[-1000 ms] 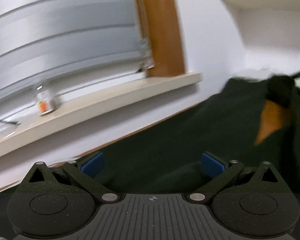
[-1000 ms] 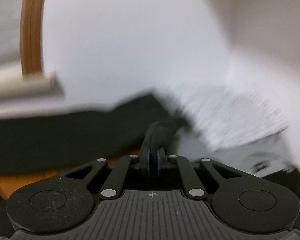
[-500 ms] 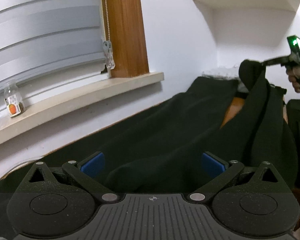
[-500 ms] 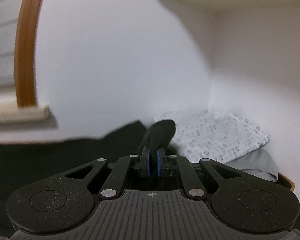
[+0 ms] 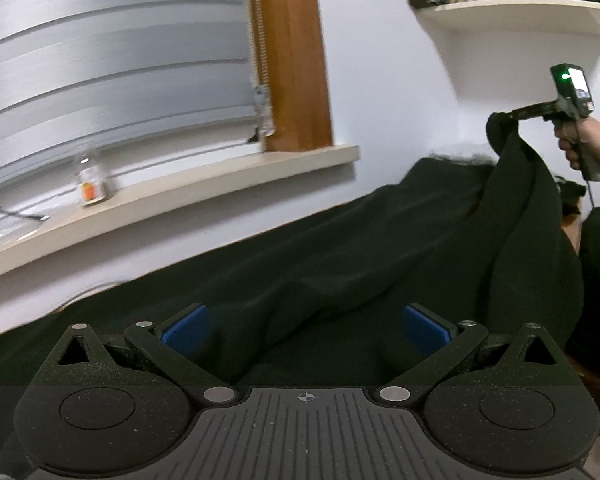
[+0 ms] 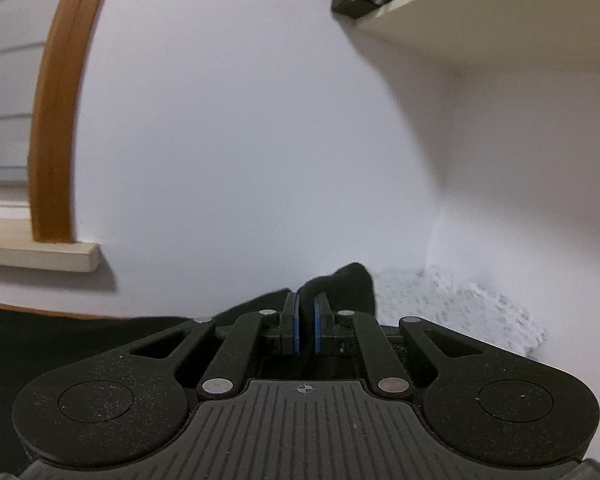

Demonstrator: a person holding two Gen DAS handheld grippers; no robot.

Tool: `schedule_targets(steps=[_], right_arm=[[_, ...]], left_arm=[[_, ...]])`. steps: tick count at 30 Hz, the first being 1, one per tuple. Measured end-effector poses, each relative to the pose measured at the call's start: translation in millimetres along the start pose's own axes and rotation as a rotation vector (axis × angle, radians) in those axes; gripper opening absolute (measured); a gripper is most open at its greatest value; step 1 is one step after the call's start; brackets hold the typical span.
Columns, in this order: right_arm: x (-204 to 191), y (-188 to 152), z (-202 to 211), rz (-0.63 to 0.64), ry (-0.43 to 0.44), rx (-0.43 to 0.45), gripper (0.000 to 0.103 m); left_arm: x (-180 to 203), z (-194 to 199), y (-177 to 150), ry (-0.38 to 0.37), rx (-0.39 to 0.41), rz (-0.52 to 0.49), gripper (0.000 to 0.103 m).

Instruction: Fold clothes

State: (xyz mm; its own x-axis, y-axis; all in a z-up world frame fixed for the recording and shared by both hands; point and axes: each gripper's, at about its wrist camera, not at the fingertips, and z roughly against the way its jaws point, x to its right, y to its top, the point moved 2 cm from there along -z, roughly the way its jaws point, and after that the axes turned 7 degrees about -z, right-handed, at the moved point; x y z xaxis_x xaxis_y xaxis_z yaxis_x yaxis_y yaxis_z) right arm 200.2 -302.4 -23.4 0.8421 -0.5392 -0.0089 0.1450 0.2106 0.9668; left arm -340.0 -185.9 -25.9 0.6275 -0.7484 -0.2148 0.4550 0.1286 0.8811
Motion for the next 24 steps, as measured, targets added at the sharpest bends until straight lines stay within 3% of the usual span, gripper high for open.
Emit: schedule_targets(steps=[2,5,6,7,10,13,16,20,24], right_arm=[[-6.3,-6.8,-21.4,-0.005,0.000,-0.076,0.008],[-11.5,-30.3,-50.2,0.016,0.005,-0.243,0.013],[-11.5,-36.3,-51.1,0.018,0.010,-0.259,0.015],[-11.0,-41.8,-49.9,0.017,0.017,-0.266,0.016],[-9.7,-51.4,-40.8,0.012,0.042,-0.269,0.020],[-8.1,-58.6,-34.6,0.021,0.051,-0.281,0.020],[-10.5,-62.0,-25.3,0.035,0.070,-0.284,0.024],[-12.1,-59.5,-8.3,0.054,0.094,-0.268,0.034],[2.5,-47.7,-11.6,0.019,0.066,-0.262,0.043]], left_arm=[[-0.8,13.6,-7.6,0.016,-0.014,0.010,0.101],[-2.9,27.7,-17.5,0.025,-0.054,0.024,0.088],[-3.3,31.8,-19.7,0.025,-0.057,0.030,0.082],[-3.2,34.6,-21.3,0.016,-0.062,0.036,0.068],[0.2,43.7,-25.9,-0.021,-0.063,0.049,0.060],[12.0,48.3,-30.0,-0.042,-0.073,0.039,0.061],[27.6,48.1,-34.5,-0.055,-0.083,0.029,0.069],[44.8,41.1,-34.3,-0.076,-0.087,-0.013,0.079],[45.9,25.8,-16.2,-0.088,-0.057,-0.042,0.079]])
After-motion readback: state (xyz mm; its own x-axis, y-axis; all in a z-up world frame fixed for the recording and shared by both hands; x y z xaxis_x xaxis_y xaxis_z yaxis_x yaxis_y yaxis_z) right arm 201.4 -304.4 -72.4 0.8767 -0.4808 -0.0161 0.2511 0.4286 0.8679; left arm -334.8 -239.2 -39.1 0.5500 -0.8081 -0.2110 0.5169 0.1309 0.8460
